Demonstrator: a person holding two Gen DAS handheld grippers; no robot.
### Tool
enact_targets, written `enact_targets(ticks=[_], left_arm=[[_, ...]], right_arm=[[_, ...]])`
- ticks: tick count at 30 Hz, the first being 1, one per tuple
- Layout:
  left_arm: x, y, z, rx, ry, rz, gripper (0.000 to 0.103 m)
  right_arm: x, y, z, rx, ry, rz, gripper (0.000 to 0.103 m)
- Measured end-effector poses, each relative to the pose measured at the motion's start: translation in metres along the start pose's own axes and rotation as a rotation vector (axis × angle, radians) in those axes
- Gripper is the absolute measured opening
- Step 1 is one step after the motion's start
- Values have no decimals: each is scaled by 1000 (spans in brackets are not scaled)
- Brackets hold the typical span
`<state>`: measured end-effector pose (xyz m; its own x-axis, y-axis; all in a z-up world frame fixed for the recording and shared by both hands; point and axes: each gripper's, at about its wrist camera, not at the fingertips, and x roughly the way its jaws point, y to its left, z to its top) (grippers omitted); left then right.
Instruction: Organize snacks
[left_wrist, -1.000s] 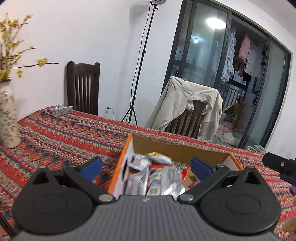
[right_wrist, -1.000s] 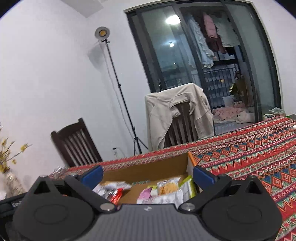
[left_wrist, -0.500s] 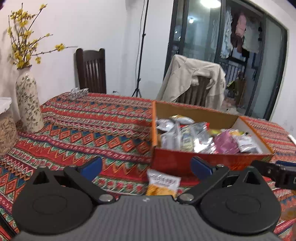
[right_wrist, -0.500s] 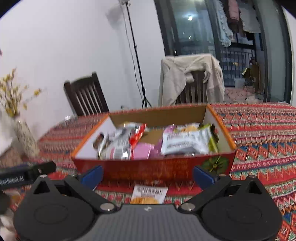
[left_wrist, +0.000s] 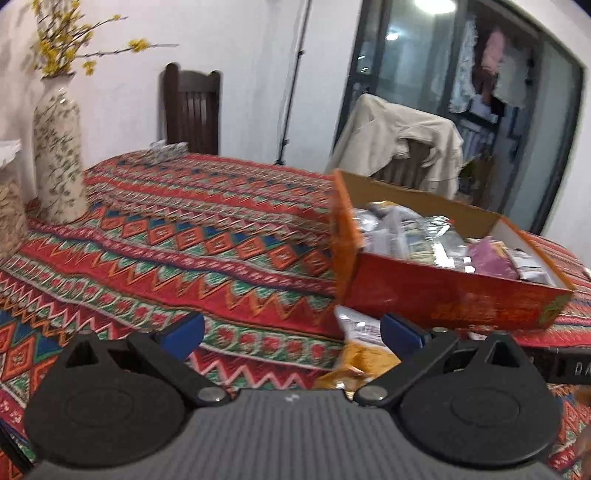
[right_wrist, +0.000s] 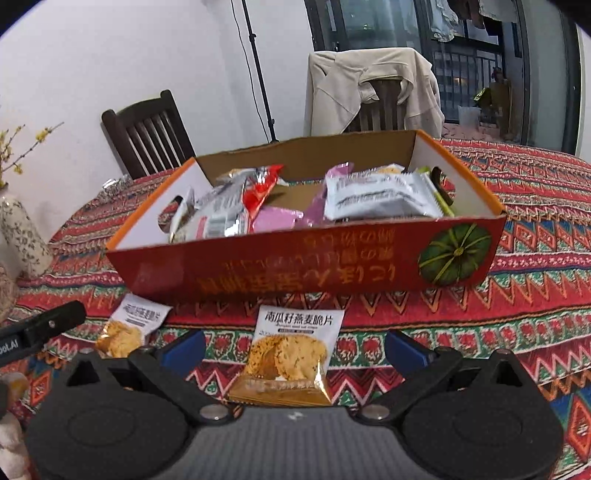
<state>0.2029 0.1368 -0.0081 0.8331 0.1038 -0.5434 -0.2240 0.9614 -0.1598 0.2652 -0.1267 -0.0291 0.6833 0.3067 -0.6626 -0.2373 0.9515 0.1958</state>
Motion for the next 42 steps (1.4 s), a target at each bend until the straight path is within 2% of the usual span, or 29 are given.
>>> enact_targets(ticks=[3, 9, 11, 12, 14, 17, 20, 26, 33, 38, 42], left_arm=[[-4, 9, 2, -48, -12, -21, 103], [-6, 11, 2, -54, -16, 0, 103], [-6, 12, 3, -60, -13, -7, 103], [-6, 13, 3, -63, -10, -14, 103], [-4, 12, 2, -59, -3, -6, 103], [-3, 12, 1, -59, 0, -4, 103], [-2, 12, 1, -54, 2, 4, 103], [0, 11, 0, -47, 16, -6, 103], [2, 11, -3, -50, 7, 3, 103], [2, 9, -3, -43, -1, 8, 103], [1, 9, -3, -40, -11, 9, 103]], right_arm=[[13, 5, -4, -11, 26, -21, 96], [18, 18, -10, -59, -16, -85, 80], [17, 25, -15, -108, -34, -129, 72], [16, 27, -16, -113, -41, -120, 67], [13, 31, -17, -125, -43, -106, 49], [9, 34, -16, -134, -36, -107, 39], [-6, 28, -13, -149, -58, -84, 39], [-31, 2, -5, -229, -111, -115, 39], [-23, -28, -11, -130, -156, -112, 39], [-35, -29, -13, -135, -205, -99, 39], [-34, -26, -17, -154, -196, -86, 39]])
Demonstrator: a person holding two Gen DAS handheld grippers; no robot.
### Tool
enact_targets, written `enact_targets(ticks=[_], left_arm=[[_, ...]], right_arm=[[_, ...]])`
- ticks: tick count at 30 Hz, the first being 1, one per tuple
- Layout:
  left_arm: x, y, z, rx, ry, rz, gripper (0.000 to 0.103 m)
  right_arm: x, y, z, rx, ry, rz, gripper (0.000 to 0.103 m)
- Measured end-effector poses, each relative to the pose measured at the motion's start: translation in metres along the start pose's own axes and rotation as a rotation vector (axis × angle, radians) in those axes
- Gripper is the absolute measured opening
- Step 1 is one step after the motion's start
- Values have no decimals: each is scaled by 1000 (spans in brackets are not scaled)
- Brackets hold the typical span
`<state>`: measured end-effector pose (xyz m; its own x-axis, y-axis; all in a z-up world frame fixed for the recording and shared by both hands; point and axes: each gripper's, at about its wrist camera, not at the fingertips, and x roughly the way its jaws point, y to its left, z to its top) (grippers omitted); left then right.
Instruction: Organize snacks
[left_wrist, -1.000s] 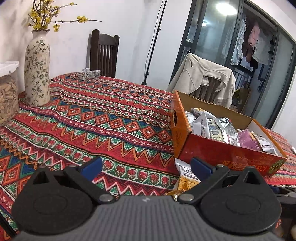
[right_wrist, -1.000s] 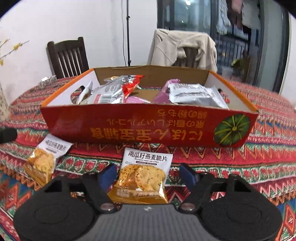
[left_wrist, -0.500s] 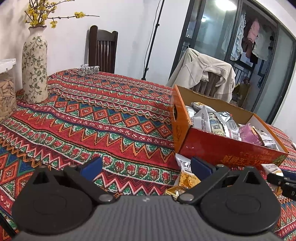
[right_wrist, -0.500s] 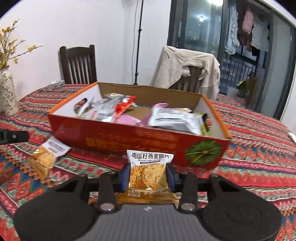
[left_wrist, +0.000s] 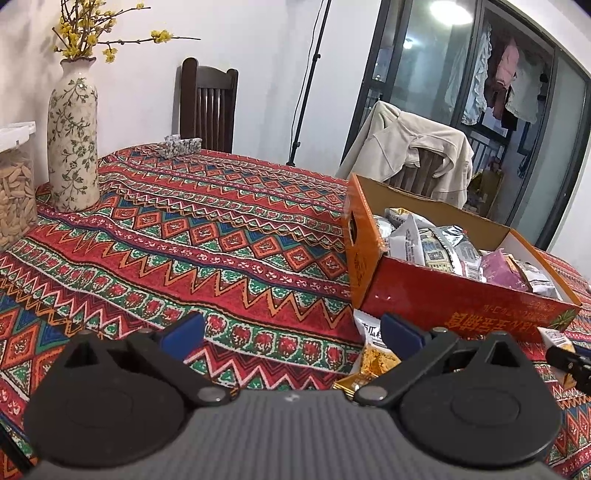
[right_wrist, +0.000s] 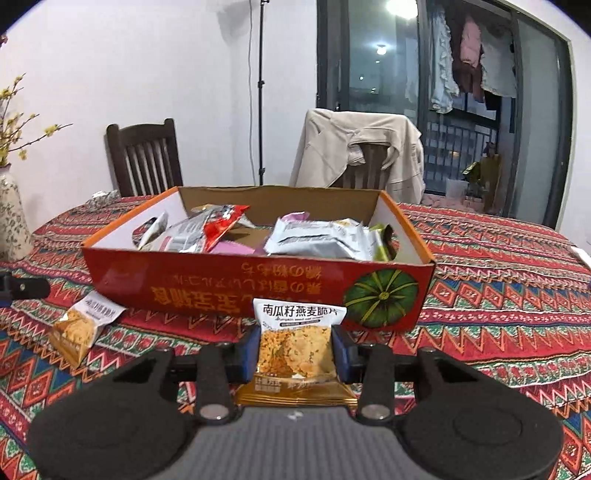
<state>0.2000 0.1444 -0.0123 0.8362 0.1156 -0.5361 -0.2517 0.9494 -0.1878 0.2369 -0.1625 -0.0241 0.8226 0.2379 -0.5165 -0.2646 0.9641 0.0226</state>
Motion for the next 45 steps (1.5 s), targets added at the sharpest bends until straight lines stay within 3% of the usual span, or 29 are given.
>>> enact_targets(ticks=[16, 21, 30, 41, 45], left_arm=[[-1, -15, -5, 93, -14, -21, 103], [-1, -12, -5, 77, -18, -26, 103], [-2, -17, -7, 112, -33, -26, 103], [2, -17, -8, 108, 5, -42, 103], [11, -35, -5, 152, 98, -95, 103]], right_arm=[[3, -7, -3, 51, 13, 8, 39], [8, -8, -3, 64, 34, 8, 39], [1, -10, -5, 78, -2, 10, 39], [5, -12, -4, 83, -6, -18, 39], [7, -15, -4, 90, 5, -21, 40]])
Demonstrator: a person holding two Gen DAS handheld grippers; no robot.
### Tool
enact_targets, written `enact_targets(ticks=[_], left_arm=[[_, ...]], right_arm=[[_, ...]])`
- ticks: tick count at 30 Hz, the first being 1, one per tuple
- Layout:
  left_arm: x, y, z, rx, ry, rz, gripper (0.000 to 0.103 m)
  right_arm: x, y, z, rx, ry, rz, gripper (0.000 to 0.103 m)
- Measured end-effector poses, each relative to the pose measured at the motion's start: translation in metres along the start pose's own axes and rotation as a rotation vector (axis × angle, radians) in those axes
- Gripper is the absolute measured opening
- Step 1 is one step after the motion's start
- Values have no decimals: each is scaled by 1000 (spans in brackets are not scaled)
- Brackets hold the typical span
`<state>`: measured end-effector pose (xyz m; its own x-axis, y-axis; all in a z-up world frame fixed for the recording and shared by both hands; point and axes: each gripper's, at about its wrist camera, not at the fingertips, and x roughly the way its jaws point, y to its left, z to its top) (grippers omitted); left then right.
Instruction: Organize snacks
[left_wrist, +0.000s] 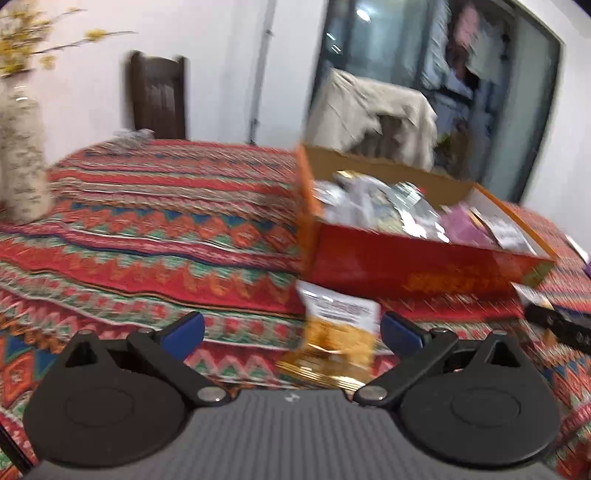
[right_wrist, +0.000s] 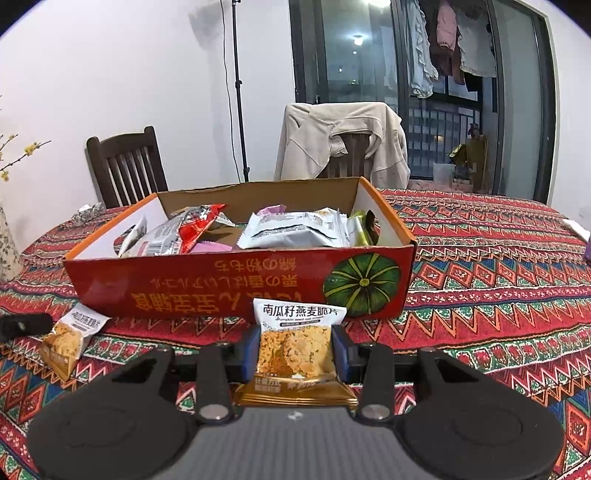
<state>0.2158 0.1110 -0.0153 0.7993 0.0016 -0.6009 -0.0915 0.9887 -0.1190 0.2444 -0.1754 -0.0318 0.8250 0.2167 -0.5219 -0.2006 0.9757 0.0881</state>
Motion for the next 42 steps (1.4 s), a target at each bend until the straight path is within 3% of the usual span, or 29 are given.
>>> enact_targets(ticks=[3, 6, 9, 16, 19, 21, 24, 27, 42], left_arm=[[8, -25, 3, 89, 37, 51, 103], [17, -41, 4, 100, 78, 77, 103], [38, -53, 2, 113, 147, 189, 103], [46, -46, -2, 27, 100, 187, 102], [39, -48, -2, 38, 77, 139, 77], [34, -50, -2, 45, 62, 117, 45], [30, -53, -3, 45, 53, 62, 44], [29, -62, -7, 93, 40, 73, 43], [-7, -70, -4, 94, -138, 35, 43]], right_arm=[[-3, 1, -1, -11, -17, -3, 40], [-3, 1, 0, -8, -16, 1, 40], [-3, -1, 0, 5, -17, 6, 40], [0, -6, 0, 35, 5, 11, 40], [1, -4, 0, 31, 11, 19, 40], [1, -3, -1, 30, 11, 24, 40], [0, -5, -1, 39, 6, 23, 40], [-1, -3, -1, 32, 2, 20, 40], [-24, 5, 3, -10, -113, 58, 40]])
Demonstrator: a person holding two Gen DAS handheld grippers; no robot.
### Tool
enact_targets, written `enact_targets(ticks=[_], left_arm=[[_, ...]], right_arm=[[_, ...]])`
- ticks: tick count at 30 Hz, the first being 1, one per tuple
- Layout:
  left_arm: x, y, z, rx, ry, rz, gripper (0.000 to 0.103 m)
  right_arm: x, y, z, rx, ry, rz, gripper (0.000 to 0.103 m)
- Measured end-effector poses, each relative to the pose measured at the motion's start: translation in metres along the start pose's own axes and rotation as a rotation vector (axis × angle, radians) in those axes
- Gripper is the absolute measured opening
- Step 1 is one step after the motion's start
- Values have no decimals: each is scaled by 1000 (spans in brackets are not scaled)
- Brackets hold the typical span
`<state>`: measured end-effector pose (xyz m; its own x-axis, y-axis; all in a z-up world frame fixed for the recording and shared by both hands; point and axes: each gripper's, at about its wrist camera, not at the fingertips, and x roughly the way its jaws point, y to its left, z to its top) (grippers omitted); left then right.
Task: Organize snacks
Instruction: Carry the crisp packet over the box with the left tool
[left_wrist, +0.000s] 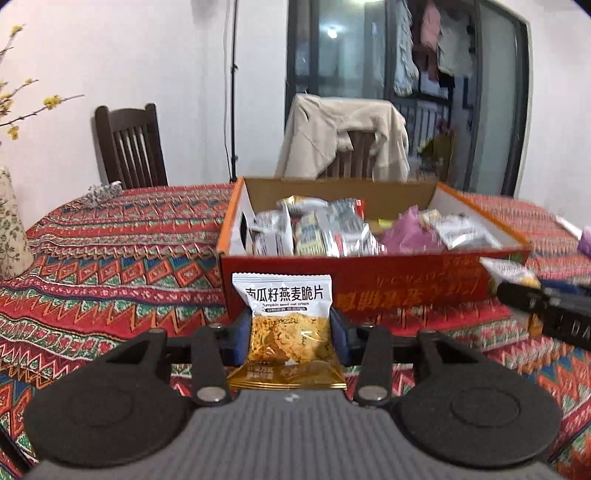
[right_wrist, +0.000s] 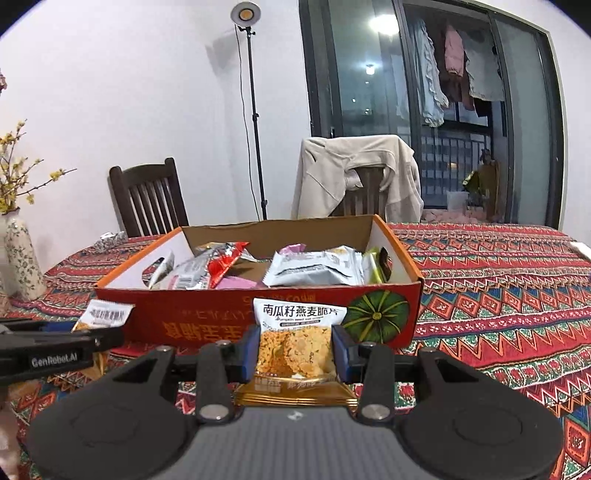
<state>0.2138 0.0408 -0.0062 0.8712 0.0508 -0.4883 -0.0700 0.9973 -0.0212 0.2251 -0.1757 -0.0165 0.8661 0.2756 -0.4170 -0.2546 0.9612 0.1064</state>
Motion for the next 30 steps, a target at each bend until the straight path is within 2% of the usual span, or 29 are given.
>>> enact_targets(ticks=[7, 16, 30], left_arm=[[-5, -6, 10, -7, -4, 18, 43], [-30, -23, 31, -13, -78, 5, 43], [-33, -33, 64, -49, -139, -12, 43]], right_arm=[[-7, 1, 7, -7, -43, 7, 40], [-15, 3, 24, -25, -74, -4, 40], [-16, 5, 57, -45, -121, -27, 40]])
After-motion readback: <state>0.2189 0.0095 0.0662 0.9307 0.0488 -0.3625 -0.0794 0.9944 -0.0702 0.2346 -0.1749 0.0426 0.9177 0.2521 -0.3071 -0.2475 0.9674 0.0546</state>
